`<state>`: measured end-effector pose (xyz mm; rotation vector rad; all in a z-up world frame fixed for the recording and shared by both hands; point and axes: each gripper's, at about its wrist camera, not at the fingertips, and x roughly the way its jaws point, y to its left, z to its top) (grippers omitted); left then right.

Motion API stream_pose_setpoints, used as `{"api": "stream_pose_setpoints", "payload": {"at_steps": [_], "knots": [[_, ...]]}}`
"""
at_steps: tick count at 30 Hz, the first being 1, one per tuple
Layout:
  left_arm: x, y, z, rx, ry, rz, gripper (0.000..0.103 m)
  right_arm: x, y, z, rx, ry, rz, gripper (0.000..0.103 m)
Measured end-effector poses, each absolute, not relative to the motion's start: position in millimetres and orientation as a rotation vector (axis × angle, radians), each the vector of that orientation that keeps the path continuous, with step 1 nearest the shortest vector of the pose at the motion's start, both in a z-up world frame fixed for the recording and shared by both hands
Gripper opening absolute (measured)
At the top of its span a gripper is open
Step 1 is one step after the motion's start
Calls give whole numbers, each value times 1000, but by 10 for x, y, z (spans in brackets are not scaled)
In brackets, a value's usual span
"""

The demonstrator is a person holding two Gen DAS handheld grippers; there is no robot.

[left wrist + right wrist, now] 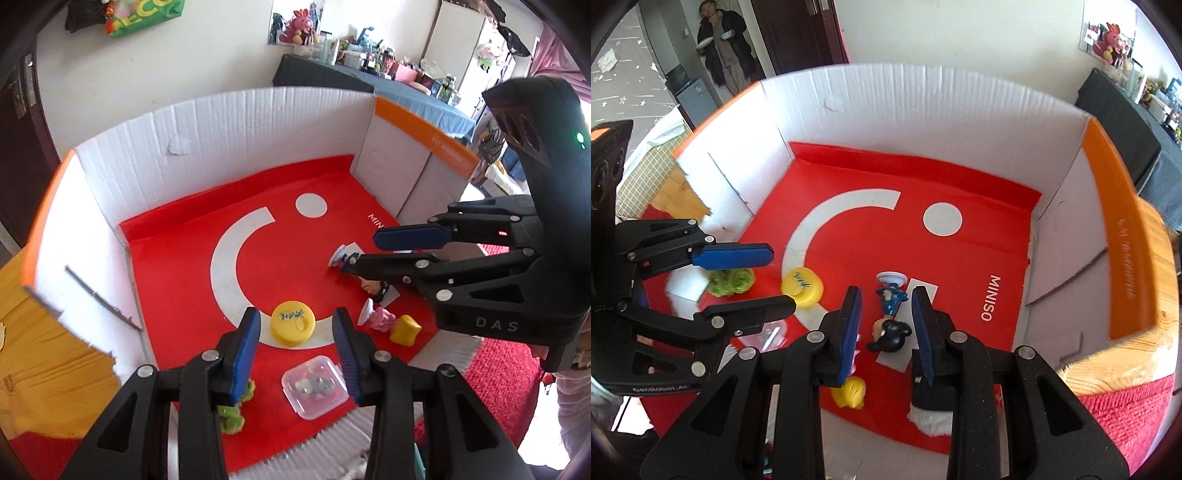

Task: Organize objects
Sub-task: 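Lift both open tools out of the box back over the rug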

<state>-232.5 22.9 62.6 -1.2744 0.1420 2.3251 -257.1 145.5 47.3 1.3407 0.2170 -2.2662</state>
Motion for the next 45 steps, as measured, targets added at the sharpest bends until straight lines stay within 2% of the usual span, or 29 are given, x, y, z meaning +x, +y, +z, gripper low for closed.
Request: {"api": "stream_pose_setpoints", "payload": {"at_steps": [7,10,15,19,27,29,30,31,33,40,43,45], "knots": [[-2113,144,830,-1209,105,2384,43,-2342,1482,798,1206,209,-2340,27],[-1970,90,941,-1177,96,2412,50,-2202,1585,950,1155,187,-2356,27],[-1726,-29,1106,-1120,82,2460,52,-2001,1583,1072,1087,179,-2382,27],[-1512,-103,1201,-1073,81,2505,58,-1765,1628,1181,1033,182,-2410,27],[-1149,-191,1282,-1002,65,2562,64,-1376,1699,1266,944,156,-2449,28],[-1068,-195,1280,-988,63,2571,64,-1306,1723,1258,930,144,-2455,30],[-1041,-196,1277,-983,62,2576,64,-1279,1733,1250,924,139,-2460,37],[-1010,-199,1273,-977,61,2582,64,-1254,1739,1237,915,136,-2467,51],[-963,-197,1251,-960,54,2595,68,-1160,1749,1231,875,147,-2489,58],[-805,-222,1141,-953,15,2616,73,-954,1790,1077,844,120,-2519,59],[-754,-218,1088,-952,12,2635,74,-878,1807,985,842,96,-2525,67],[-711,-213,1052,-949,17,2646,76,-839,1826,919,840,83,-2537,68]]}}
